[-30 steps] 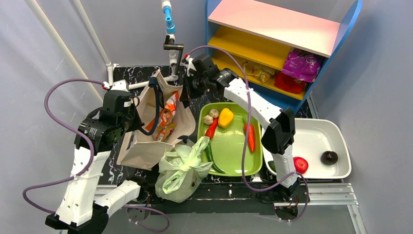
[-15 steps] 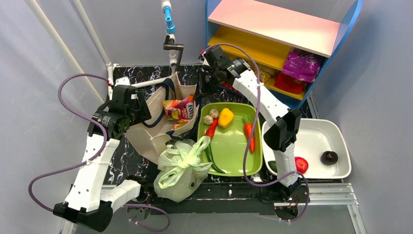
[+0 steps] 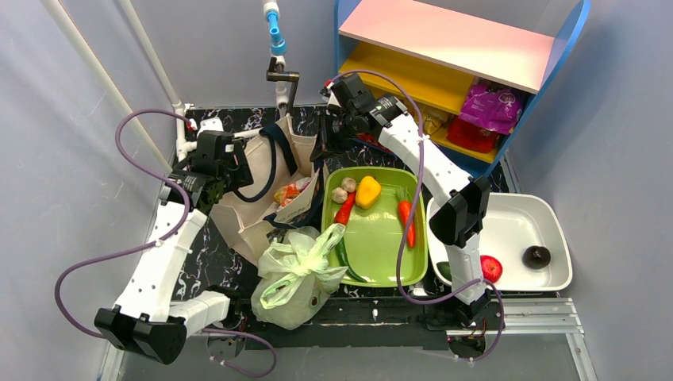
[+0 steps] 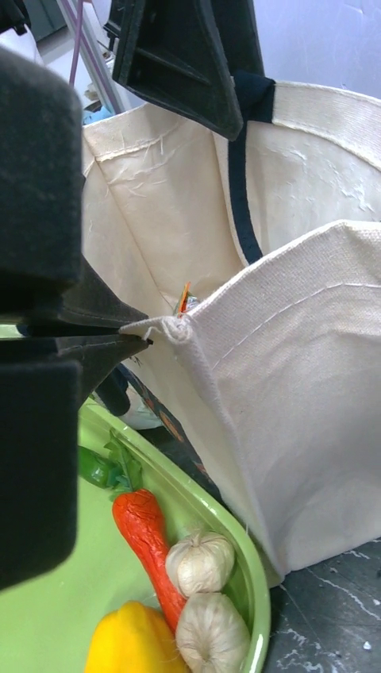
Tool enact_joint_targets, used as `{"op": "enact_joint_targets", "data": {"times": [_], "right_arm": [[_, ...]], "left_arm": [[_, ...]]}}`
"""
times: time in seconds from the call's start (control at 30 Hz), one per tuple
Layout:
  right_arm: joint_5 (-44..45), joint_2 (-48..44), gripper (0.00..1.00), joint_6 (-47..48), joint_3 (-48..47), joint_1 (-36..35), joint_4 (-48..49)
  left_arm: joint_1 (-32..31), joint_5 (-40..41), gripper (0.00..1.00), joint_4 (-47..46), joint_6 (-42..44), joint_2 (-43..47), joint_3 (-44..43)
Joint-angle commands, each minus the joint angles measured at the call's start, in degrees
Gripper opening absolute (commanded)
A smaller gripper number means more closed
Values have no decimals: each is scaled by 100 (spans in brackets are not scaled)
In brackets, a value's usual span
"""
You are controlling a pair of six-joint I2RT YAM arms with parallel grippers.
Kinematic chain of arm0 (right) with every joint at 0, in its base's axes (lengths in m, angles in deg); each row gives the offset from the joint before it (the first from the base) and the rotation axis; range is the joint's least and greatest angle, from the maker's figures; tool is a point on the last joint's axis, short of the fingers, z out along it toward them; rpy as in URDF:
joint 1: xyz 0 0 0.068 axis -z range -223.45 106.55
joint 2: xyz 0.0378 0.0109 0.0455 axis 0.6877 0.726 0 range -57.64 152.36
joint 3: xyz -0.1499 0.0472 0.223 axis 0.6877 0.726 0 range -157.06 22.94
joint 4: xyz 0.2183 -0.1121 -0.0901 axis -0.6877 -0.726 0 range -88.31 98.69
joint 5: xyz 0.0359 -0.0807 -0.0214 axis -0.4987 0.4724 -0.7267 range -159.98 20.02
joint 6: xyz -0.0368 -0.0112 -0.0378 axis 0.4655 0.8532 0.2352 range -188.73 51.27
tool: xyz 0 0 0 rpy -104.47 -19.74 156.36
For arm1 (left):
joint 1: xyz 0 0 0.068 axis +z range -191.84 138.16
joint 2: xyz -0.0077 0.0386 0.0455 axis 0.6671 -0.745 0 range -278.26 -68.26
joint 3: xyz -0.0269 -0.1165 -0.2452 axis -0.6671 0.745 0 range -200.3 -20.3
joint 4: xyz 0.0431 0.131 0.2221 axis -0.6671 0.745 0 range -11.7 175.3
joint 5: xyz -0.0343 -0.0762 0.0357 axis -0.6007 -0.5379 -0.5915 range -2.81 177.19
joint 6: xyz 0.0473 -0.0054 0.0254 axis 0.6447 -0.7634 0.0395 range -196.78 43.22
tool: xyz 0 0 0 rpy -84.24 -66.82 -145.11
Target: Place the food into the grocery bag and tie it
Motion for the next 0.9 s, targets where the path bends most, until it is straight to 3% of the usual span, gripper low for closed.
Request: {"op": "enact_joint_targets", "data": {"times": [0.0,0.17,0.3,0.5,0.7,0.87], "right_arm": [[-213,-229,1,294,74,-1,919],[-48,-190,1,644,-44,-6,1097],[-36,-188,1,692,-80,6,1176],[-107,-181,1,761,-79,2,1073],[-59,-261,1,908,135,2,1203],[-200,-345,1,979,445,7,1938]], "left_arm": [[26,286,66,-218,22,-142,168],[27,507,86,-321,345,-182,-75],[30,770,90,-179,564,-273,-447],[219,575,95,-322,708,-168,-325],[458,-269,84,-862,280,-228,278],[872,-1246,64,-1625,-47,141,964]]}}
